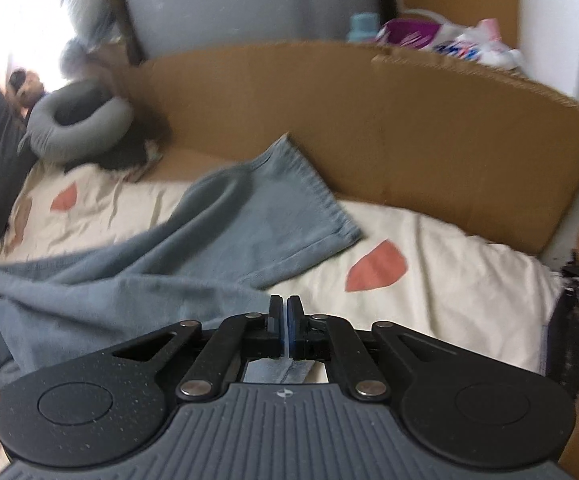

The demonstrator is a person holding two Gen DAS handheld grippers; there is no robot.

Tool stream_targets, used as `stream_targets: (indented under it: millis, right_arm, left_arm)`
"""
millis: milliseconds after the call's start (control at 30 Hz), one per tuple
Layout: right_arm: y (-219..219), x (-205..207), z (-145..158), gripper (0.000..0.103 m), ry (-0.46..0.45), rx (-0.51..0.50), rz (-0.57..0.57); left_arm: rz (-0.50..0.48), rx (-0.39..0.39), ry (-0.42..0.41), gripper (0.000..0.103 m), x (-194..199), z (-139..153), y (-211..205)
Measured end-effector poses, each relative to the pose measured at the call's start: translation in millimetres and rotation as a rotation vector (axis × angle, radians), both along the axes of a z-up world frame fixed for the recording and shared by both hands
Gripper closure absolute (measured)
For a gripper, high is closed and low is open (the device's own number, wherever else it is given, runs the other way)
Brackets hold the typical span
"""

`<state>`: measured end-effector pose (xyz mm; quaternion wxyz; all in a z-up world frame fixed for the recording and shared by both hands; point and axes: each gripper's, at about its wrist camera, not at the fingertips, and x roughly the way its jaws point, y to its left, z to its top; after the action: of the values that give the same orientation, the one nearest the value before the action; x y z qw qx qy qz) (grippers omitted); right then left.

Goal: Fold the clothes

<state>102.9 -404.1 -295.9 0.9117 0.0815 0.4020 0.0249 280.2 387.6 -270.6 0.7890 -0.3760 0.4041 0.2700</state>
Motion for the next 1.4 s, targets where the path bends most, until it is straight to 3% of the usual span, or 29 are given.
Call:
stream_targets:
  millis: [67,133,200,233,333,533,700,733,1000,1067,1133,1167,1200,1233,1400]
  right_arm:
    - [4,8,-7,0.098,0.014,-0.016,0.028]
    - [6,15,-13,0.091,0.024,-0.037,0.051]
    - [8,21,-19,0.063,0.029,-0.053,0.074]
    - [9,24,-21,0.061,0.026,-0.055,0.086]
    - [10,32,-29,0.061,0.042,-0.073,0.116]
    - [18,49,-50,0.060,0.095,-0.111,0.198]
    - [28,56,-59,0.047,0.100,-0.180,0.277]
    - [31,57,-60,0.046,0.097,-0.198,0.292]
    - [43,86,-86,0.037,0.146,-0.315,0.346]
    - [47,94,-96,0.038,0.167,-0.315,0.362]
    - [55,94,-101,0.045,0.170,-0.330,0.403]
    - [59,92,-100,0.058,0.164,-0.347,0.422]
    - [63,91,-98,0.082,0.175,-0.350,0.429]
    - [67,90,-95,0.091,0.189,-0.351,0.435]
    - [82,81,-63,0.093,0.191,-0.428,0.455]
  left_arm:
    - [0.025,0.003,-0.007,0.037,1,-4,4]
    - [0.057,-0.010,-0.009,0.038,3,-9,10]
    - [0.084,-0.024,-0.012,0.039,5,-14,16]
    - [0.096,-0.029,-0.013,0.039,6,-17,18]
    - [0.103,-0.033,-0.015,0.039,10,-25,24]
    - [0.128,-0.022,0.009,0.059,14,-38,30]
    - [0.070,0.033,0.061,0.074,17,-39,23]
    - [0.053,0.038,0.065,0.085,18,-37,22]
    - [-0.018,0.070,0.110,0.097,17,-26,27]
    - [-0.034,0.086,0.120,0.098,21,-18,24]
    - [-0.034,0.078,0.151,0.098,16,-13,24]
    - [-0.023,0.065,0.168,0.099,14,-9,25]
    - [-0.014,0.054,0.181,0.099,11,-5,26]
    - [-0.012,0.054,0.184,0.099,8,0,25]
    - [-0.015,0.054,0.168,0.099,-11,29,27]
